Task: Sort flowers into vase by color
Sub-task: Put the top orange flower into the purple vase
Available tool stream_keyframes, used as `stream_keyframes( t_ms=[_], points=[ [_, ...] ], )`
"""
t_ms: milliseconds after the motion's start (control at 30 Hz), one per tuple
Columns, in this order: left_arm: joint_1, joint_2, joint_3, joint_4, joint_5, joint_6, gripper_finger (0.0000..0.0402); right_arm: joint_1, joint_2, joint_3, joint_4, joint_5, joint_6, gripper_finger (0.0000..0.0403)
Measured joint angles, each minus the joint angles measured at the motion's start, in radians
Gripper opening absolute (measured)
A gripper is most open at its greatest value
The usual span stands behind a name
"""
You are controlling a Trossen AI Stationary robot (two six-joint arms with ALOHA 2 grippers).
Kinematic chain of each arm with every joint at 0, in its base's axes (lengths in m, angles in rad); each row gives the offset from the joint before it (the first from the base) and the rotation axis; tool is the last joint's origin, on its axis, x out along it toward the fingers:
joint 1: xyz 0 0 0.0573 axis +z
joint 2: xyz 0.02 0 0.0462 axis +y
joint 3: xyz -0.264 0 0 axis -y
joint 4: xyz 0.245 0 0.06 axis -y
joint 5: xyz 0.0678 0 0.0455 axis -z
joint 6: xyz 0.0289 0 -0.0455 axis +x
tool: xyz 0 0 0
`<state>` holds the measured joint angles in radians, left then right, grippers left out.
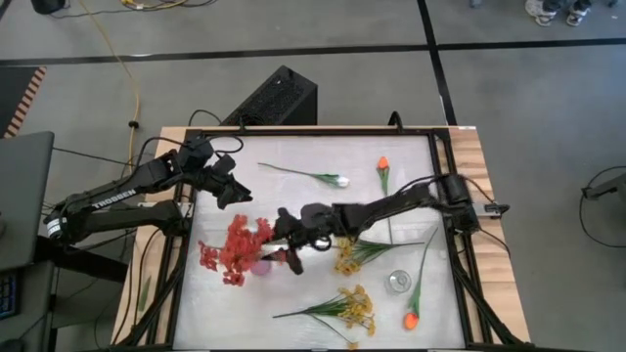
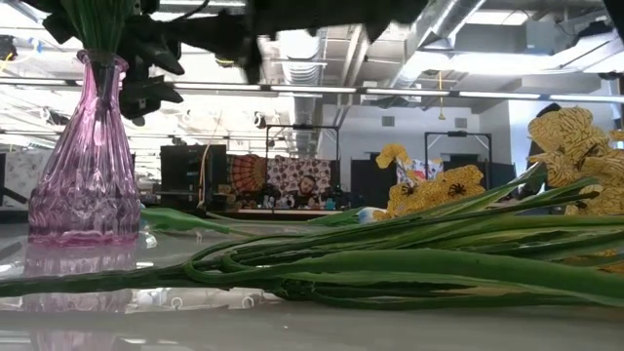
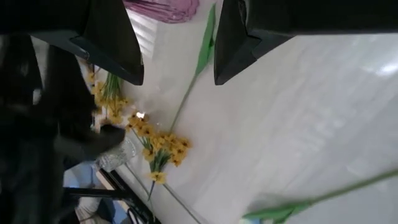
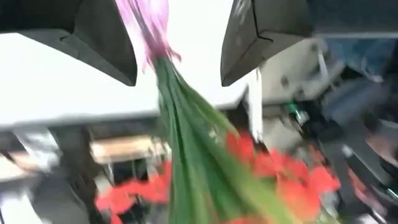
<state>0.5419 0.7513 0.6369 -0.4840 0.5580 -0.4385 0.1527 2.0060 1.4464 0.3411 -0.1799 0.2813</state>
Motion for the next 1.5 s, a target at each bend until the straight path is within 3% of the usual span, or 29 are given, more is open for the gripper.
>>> stream_keyframes(
  t_ms=[167, 367, 600, 667, 833, 1067, 1367, 1500],
  points=[
    [0.000, 0.000, 0.000, 0.032, -0.020, 0.042, 0.0183, -0.023, -0.149, 0.000, -0.369, -0.004, 0.014, 0.0260],
    [-0.006, 0.000, 0.000, 0.073, -0.025, 0.070, 0.0183, -0.091, -0.308, 0.000, -0.875, 0.005, 0.172, 0.0260],
    [-0.053, 0.000, -0.026, 0.174, -0.025, 0.089, 0.0183, -0.185, -0.382, -0.002, -1.428, 0.247, 0.400, 0.0260],
    [-0.065, 0.001, -0.039, 0.207, -0.025, 0.075, 0.0183, -0.233, -0.382, -0.030, -1.519, 0.258, 0.462, 0.0260],
    [-0.085, 0.001, -0.048, 0.222, -0.048, 0.065, 0.0183, -0.353, -0.379, -0.186, -1.528, 0.235, 0.549, 0.0260],
    [-0.086, 0.001, -0.048, 0.221, -0.048, 0.034, 0.0183, -0.448, -0.379, -0.400, -1.382, 0.227, 0.543, 0.0249],
    [-0.087, 0.001, -0.048, 0.208, -0.081, -0.012, 0.0183, -0.511, -0.384, -0.596, -1.143, 0.199, 0.530, 0.0214],
    [-0.087, 0.001, -0.048, 0.209, -0.102, -0.025, 0.0183, -0.522, -0.386, -0.636, -1.079, 0.169, 0.516, 0.0177]
  ],
)
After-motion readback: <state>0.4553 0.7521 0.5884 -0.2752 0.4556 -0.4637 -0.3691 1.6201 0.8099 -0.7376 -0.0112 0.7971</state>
